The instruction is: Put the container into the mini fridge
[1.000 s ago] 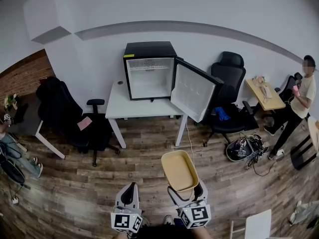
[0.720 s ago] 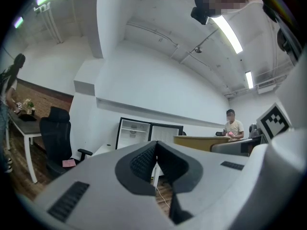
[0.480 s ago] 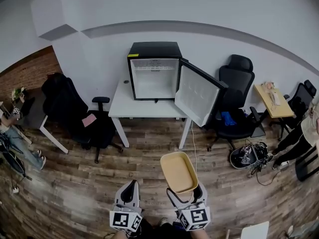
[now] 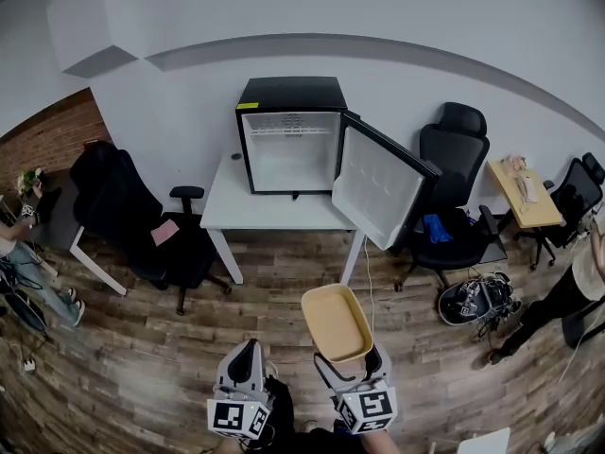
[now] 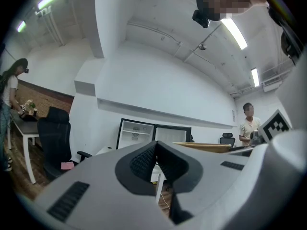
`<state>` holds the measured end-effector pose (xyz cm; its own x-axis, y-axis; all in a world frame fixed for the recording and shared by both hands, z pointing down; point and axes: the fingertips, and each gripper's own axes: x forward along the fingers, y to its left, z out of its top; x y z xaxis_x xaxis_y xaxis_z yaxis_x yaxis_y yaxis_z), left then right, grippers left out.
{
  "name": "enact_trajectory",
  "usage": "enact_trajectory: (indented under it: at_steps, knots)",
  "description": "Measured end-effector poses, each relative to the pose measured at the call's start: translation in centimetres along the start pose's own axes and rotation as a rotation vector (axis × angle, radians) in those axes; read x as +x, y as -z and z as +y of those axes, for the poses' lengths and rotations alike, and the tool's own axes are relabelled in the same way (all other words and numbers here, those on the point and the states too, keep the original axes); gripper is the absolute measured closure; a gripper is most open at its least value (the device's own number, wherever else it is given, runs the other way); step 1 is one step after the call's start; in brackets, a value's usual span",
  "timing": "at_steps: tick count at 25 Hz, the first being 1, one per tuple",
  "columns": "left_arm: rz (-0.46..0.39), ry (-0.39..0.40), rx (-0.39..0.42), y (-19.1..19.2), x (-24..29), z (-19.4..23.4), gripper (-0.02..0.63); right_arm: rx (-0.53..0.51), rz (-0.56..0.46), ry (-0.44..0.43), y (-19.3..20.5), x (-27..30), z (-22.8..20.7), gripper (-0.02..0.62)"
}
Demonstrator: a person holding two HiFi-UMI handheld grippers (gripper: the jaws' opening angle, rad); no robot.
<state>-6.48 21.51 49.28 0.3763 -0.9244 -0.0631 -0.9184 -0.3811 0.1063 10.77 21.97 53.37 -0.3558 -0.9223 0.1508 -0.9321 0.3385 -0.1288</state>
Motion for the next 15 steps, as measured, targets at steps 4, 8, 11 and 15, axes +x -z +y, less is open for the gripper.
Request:
enact_trajectory:
  at_steps: [4, 8, 11, 15]
  knots:
    - [-0.002, 0.024, -0.004, 0.3, 4.9, 2.6, 0.598, -0.01, 0.001, 0.013, -0.6, 4.9, -1.0, 0.097]
    - [-0.006, 0.053, 0.0, -0.5, 10.8, 6.3, 0.598, -0.015, 0.001, 0.035, -2.1, 11.2, -1.7, 0.097]
    - [0.0, 0.076, 0.0, -1.1, 15.2, 9.4, 0.598, -0.008, 0.005, 0.058, -3.5, 16.3, -2.1, 0.097]
    - [0.009, 0.103, -0.004, -1.6, 20.3, 13.5, 0.598, 0.009, 0.005, 0.089, -5.2, 22.7, -2.3, 0.097]
